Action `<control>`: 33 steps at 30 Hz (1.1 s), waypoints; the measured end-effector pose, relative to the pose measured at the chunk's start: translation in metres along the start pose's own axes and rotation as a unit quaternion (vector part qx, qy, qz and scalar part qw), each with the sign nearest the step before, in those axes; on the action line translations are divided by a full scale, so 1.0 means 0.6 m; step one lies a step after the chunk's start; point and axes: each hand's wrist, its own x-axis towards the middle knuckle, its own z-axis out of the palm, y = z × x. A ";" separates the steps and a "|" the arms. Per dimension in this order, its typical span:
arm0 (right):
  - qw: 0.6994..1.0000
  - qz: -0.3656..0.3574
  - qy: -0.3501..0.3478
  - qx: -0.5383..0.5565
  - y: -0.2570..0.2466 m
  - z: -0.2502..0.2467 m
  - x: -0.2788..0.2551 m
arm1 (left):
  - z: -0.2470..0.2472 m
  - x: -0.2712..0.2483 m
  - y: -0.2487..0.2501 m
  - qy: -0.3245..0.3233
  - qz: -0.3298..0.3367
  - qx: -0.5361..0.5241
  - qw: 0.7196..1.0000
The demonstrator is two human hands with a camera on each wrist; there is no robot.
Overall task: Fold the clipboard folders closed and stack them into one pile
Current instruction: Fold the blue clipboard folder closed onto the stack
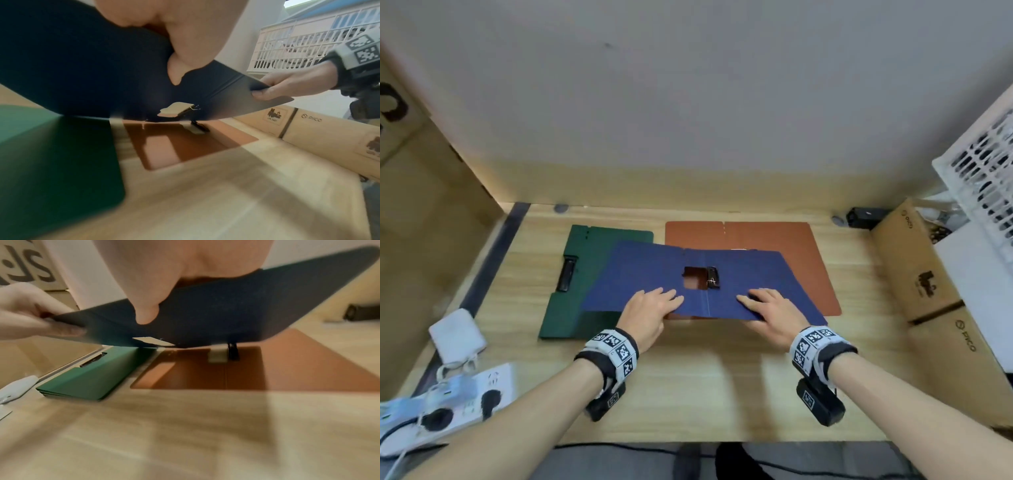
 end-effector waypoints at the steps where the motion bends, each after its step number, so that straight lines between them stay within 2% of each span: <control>1: 1.000 0.006 -0.006 0.020 0.000 0.023 -0.004 | 0.020 -0.008 0.001 -0.026 -0.009 0.015 1.000; 4: 0.998 0.019 -0.013 0.061 0.003 0.090 -0.010 | 0.076 -0.027 0.004 -0.095 -0.032 0.032 0.994; 9: 0.996 0.034 -0.010 0.086 0.007 0.178 -0.009 | 0.143 -0.049 0.006 -0.152 -0.042 0.038 0.987; 15: 0.997 0.038 0.013 0.066 0.010 0.230 0.001 | 0.196 -0.054 -0.006 -0.174 -0.045 0.053 0.982; 20: 0.992 0.049 0.014 0.119 0.008 0.239 0.004 | 0.223 -0.066 -0.011 -0.195 -0.043 0.076 0.977; 23: 0.992 0.045 0.025 0.118 0.005 0.223 0.018 | 0.212 -0.071 -0.013 -0.179 -0.034 0.033 0.983; 25: 0.993 0.036 0.026 0.112 0.004 0.209 0.031 | 0.196 -0.070 -0.019 -0.139 -0.042 -0.029 0.989; 28: 0.995 0.025 0.021 0.093 0.000 0.192 0.056 | 0.174 -0.072 -0.052 -0.001 -0.136 -0.116 0.984; 30: 0.997 0.021 0.000 0.070 -0.004 0.189 0.068 | 0.166 -0.080 -0.086 0.071 -0.240 -0.131 0.959; 33: 0.998 0.038 -0.020 0.043 -0.011 0.192 0.073 | 0.158 -0.092 -0.126 0.085 -0.388 -0.169 0.902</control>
